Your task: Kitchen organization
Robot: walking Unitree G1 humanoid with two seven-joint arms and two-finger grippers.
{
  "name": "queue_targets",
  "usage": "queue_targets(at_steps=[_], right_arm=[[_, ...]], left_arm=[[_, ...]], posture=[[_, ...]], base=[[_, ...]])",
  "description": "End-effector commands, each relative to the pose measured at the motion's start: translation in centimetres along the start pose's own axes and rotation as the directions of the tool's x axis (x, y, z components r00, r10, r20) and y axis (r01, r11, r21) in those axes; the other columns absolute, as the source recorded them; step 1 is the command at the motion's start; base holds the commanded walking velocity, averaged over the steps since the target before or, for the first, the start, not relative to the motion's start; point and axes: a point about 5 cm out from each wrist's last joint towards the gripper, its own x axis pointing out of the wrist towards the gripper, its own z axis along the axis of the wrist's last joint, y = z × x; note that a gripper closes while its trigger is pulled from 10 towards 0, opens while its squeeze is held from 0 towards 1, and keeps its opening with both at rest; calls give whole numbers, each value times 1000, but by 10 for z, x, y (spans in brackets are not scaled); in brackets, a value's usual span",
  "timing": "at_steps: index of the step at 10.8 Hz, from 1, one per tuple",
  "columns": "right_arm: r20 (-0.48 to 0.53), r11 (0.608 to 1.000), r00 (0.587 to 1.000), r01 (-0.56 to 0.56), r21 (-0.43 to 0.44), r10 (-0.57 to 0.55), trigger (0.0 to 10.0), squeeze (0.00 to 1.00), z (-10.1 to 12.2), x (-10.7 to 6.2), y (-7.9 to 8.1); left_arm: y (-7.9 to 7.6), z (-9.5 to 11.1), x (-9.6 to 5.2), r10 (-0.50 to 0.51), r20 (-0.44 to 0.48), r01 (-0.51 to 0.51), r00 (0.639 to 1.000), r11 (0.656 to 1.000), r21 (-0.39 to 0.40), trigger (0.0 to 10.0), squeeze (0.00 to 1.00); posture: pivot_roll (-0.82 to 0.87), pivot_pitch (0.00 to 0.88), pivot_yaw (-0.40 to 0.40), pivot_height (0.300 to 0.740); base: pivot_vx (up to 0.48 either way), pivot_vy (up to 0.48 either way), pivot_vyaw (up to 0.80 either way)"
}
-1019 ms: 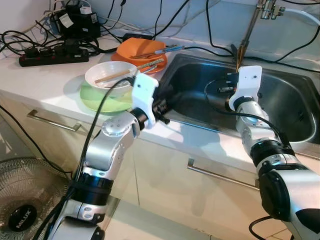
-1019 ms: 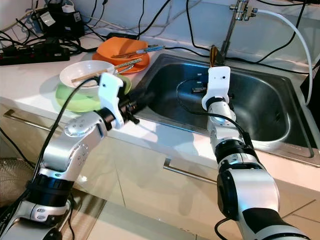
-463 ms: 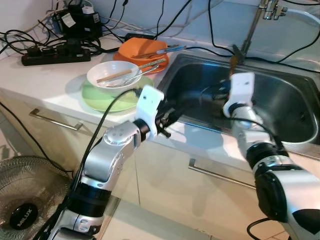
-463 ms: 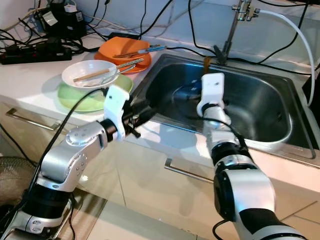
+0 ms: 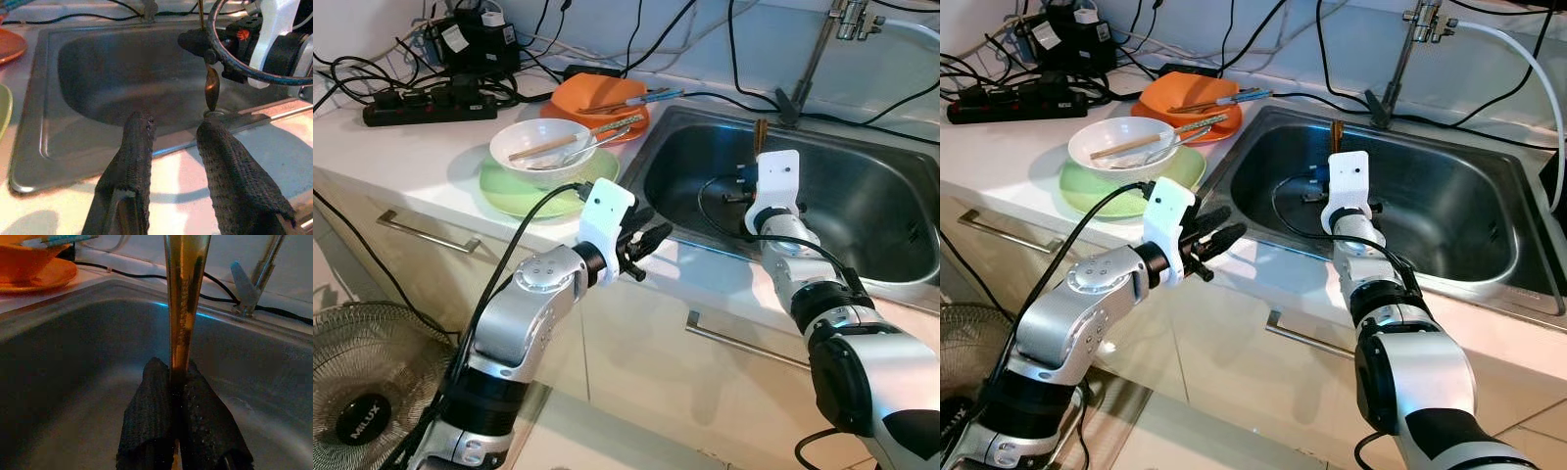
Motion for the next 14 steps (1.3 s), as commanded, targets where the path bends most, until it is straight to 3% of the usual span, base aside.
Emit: queue_targets(at_steps=[1,8,9,12,13,14], right_arm=[[-25,1000,1000,-1,-6,1,10000,0,-3,0,2],[-64,1000,998,-27,0,27,10000,0,-14,-3,8],[-64,1000,998,-30,3,30,10000,1000,-14,-3,8],[-72,1000,997,-30,-3,30,10000,1000,-16,-4,8],[-73,999,997,-31,-5,31,10000,0,-16,-4,9],[-74,999,997,-31,-6,31,10000,0,-16,-4,9]], left_arm=[[-2,0,-2,2,-16,-2,1000,1000,15,10000,0],[-3,-6,-4,6,-59,-5,998,1000,7,10000,0],[-3,-4,-3,6,-49,-6,999,1000,8,10000,0],[-3,-3,-3,7,-44,-6,999,1000,7,10000,0],[-3,-3,-3,9,-43,-8,999,1000,7,10000,0],[-3,-3,-3,10,-43,-10,999,1000,7,10000,0]], posture=[[265,32,-34,740],[267,39,-35,740],[267,38,-36,740],[267,37,-36,740],[268,37,-37,740],[267,37,-37,740]], base=[[0,0,0],[0,0,0],[0,0,0],[0,0,0],[0,0,0],[0,0,0]])
